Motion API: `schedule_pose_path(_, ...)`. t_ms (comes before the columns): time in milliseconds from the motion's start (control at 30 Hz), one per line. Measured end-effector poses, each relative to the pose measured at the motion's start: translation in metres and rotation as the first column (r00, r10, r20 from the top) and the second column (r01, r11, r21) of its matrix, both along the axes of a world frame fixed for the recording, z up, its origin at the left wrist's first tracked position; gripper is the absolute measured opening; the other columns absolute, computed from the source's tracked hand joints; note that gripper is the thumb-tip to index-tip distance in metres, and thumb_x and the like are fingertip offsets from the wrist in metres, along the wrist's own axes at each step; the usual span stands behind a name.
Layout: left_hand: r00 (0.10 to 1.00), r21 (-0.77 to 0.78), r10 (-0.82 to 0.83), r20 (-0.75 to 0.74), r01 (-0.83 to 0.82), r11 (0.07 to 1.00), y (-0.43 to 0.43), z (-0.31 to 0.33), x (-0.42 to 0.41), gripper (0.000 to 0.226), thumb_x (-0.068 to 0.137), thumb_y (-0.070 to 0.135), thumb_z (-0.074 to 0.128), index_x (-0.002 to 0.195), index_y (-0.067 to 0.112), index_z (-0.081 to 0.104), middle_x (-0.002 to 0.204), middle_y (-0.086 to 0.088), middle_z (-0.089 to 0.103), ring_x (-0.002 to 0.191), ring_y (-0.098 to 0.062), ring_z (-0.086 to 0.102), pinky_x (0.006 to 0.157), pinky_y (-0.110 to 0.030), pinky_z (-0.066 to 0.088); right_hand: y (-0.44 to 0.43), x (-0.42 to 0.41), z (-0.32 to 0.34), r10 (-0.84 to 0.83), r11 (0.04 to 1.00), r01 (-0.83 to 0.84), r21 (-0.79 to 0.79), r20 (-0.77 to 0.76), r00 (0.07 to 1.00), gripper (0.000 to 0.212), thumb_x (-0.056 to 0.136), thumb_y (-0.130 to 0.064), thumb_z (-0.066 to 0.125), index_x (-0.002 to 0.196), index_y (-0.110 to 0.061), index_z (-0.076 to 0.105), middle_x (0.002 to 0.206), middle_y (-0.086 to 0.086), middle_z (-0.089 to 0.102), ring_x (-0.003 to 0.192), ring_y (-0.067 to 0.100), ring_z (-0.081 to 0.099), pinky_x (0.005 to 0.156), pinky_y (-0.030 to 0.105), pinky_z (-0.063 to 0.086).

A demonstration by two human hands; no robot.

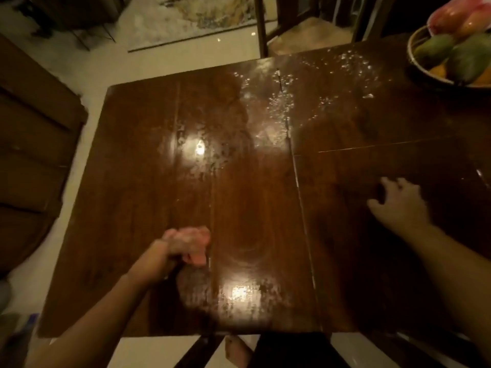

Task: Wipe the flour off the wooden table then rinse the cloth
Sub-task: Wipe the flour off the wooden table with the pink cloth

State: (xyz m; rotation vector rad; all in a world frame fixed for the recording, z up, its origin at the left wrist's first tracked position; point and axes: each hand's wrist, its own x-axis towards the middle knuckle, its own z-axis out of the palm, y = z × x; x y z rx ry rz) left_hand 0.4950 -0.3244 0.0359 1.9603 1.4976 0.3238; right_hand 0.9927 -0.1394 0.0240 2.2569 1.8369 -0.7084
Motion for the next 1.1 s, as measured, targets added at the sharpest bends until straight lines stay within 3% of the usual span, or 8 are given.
schedule_pose_path(100,0.605,0.074,0.789,-0.106,-0.786,0.613,-0.014,-0.015,-0.051,0.036,0.095,0.017,0.052,0.120,0.043,0.057,0.115,0.003,0.066,0.099,-0.023,0.066,0.089,-0.046,0.053,-0.023,-0.106,0.004,0.196,0.979,-0.201,-0.046,-0.095,0.976,0.071,0.095,-0.048,0.053,0.157,-0.030,0.022,0.166,0.011,0.009,0.151,0.041,0.005,0.118,0.060,0.016)
schedule_pose_path(167,0.426,0.183,0.864,-0.269,-0.858,0.480,-0.014,-0.025,-0.057,0.041,0.092,0.019,0.047,0.127,0.039,0.051,0.123,-0.006,0.060,0.105,-0.034,0.062,0.090,-0.054,0.051,-0.053,-0.179,0.002,0.284,0.957,-0.290,-0.024,-0.134,0.949,0.067,0.096,-0.048,0.048,0.156,-0.034,0.021,0.167,0.009,0.003,0.152,0.039,-0.003,0.119,0.060,0.005)
schedule_pose_path(333,0.982,0.175,0.118,-0.151,-0.091,0.980,-0.048,-0.015,-0.031,0.051,0.088,0.018,0.043,0.132,0.039,0.056,0.154,0.012,0.039,0.142,-0.012,0.035,0.115,-0.040,0.026,-0.134,-0.295,-0.019,0.455,0.890,-0.438,0.122,-0.193,0.870,0.062,0.096,-0.045,0.037,0.155,-0.043,0.018,0.167,-0.011,0.003,0.154,0.025,-0.008,0.119,0.062,-0.007)
schedule_pose_path(433,0.985,0.064,-0.113,-0.131,0.123,0.990,-0.072,-0.024,-0.049,0.061,0.098,0.017,0.048,0.148,0.048,0.032,0.162,0.027,0.002,0.149,0.002,0.000,0.120,-0.037,-0.001,-0.160,-0.305,-0.032,0.461,0.865,-0.438,0.244,-0.046,0.886,0.060,0.094,-0.045,0.029,0.154,-0.042,0.025,0.166,-0.010,0.018,0.154,0.022,0.008,0.120,0.061,0.006)
schedule_pose_path(733,0.710,0.105,0.688,-0.151,-0.680,0.725,0.058,-0.033,-0.022,0.064,0.087,0.001,0.050,0.140,0.037,0.050,0.157,0.004,0.037,0.147,-0.027,0.025,0.118,-0.057,0.015,-0.158,-0.308,-0.040,0.362,0.877,-0.344,0.337,0.008,0.932,0.062,0.090,-0.043,0.035,0.152,-0.037,0.032,0.165,-0.006,0.021,0.153,0.018,0.014,0.122,0.054,0.012)
schedule_pose_path(833,0.976,0.289,0.217,-0.010,-0.205,0.935,0.077,-0.044,0.003,0.056,0.079,-0.002,0.055,0.122,0.032,0.067,0.136,0.006,0.060,0.139,-0.020,0.041,0.118,-0.041,0.024,-0.149,-0.311,-0.040,0.142,0.930,-0.118,0.349,-0.045,0.989,0.066,0.087,-0.042,0.038,0.152,-0.031,0.033,0.166,0.002,0.020,0.153,0.017,0.015,0.123,0.047,0.012)
schedule_pose_path(933,0.954,0.175,-0.297,-0.031,0.297,0.939,0.089,-0.045,-0.015,0.052,0.089,0.012,0.055,0.134,0.037,0.058,0.152,0.016,0.042,0.146,-0.006,0.026,0.118,-0.032,0.004,-0.147,-0.314,-0.040,0.081,0.933,-0.065,0.353,-0.031,0.996,0.067,0.086,-0.042,0.038,0.152,-0.030,0.034,0.165,0.004,0.021,0.153,0.019,0.016,0.122,0.049,0.014)
schedule_pose_path(1100,0.980,0.130,0.155,-0.122,-0.139,0.982,0.171,-0.039,-0.037,0.047,0.094,0.027,0.042,0.138,0.040,0.051,0.153,0.010,0.041,0.141,-0.017,0.038,0.117,-0.053,0.020,-0.147,-0.314,-0.041,0.076,0.931,-0.061,0.361,-0.027,0.997,0.067,0.085,-0.042,0.036,0.151,-0.028,0.036,0.164,0.005,0.023,0.152,0.020,0.018,0.121,0.049,0.015)
